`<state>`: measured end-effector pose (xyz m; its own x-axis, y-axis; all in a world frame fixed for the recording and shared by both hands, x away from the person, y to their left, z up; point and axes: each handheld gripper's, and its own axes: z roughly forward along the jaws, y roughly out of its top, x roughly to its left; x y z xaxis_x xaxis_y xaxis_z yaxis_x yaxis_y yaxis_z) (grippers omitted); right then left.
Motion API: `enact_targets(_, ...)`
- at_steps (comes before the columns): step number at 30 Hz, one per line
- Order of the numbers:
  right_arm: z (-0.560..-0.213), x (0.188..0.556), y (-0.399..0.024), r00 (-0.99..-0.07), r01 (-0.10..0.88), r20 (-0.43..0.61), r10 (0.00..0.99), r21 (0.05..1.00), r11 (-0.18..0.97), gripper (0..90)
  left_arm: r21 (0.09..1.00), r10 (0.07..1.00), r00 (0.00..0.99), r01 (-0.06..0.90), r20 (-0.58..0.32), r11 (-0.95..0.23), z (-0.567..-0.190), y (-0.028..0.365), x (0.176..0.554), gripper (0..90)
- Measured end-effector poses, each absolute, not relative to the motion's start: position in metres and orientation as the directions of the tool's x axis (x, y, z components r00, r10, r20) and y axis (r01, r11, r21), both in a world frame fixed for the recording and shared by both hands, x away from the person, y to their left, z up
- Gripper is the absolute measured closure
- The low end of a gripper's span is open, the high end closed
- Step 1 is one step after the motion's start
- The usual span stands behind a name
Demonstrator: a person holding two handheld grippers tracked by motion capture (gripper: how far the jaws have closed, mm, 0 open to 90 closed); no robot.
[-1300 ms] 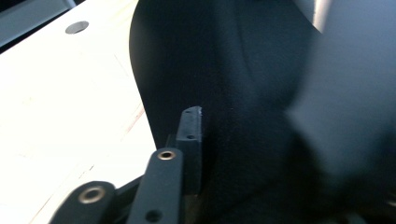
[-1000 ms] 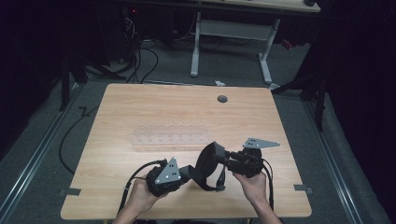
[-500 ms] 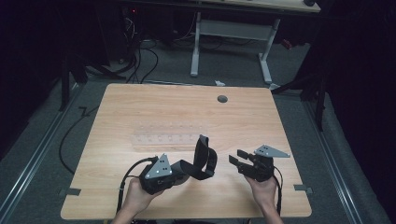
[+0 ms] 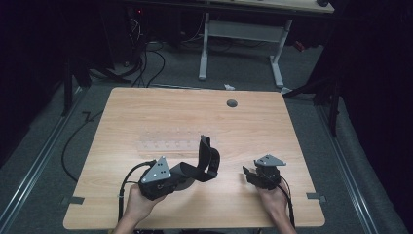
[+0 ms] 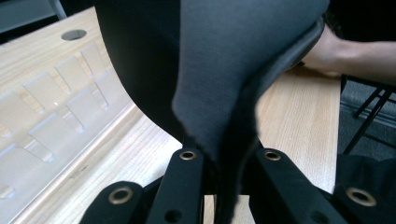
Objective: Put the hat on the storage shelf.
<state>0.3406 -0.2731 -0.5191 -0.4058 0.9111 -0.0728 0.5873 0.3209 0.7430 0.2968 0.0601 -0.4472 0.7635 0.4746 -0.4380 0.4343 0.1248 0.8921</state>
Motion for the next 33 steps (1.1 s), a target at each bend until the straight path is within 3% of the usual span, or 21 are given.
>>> enact_targets(10,-0.531,0.345,-0.279,-0.383,0.629,-0.016,0.924,0.728,0.273,39.4,0.884,0.49,0.737,0.417,-0.465,0.21,-0.438,0.081,0.303,85.5)
enact_targets(33,-0.531,0.346,-0.279,-0.379,0.63,-0.019,0.925,0.727,0.273,38.7,0.88,0.556,0.684,0.335,-0.473,0.336,-0.42,0.117,0.317,85.4)
